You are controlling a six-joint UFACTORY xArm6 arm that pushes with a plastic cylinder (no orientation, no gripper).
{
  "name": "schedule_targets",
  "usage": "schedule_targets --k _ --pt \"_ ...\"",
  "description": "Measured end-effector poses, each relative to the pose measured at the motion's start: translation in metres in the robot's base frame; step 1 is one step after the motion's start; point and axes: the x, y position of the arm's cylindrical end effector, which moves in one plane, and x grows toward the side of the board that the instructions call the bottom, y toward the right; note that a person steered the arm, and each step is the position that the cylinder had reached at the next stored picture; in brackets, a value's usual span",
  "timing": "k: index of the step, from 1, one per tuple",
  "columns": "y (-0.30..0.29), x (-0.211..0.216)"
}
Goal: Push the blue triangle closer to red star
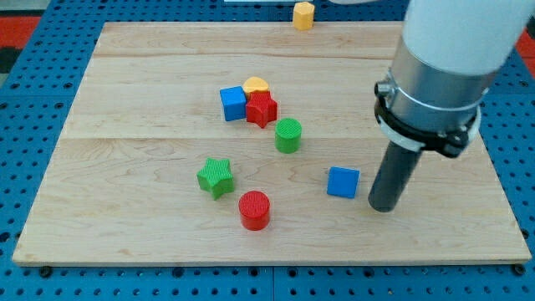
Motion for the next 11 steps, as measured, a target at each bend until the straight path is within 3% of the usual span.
schedule_targets --k 2,4,5,7,9,11 --pt "-0.041 0.007" --pt "-0.045 0.061" --pt "-0.055 0.061" --pt "-0.037 -0.065" --pt "0.002 -0.110" --pt "-0.007 -0.135"
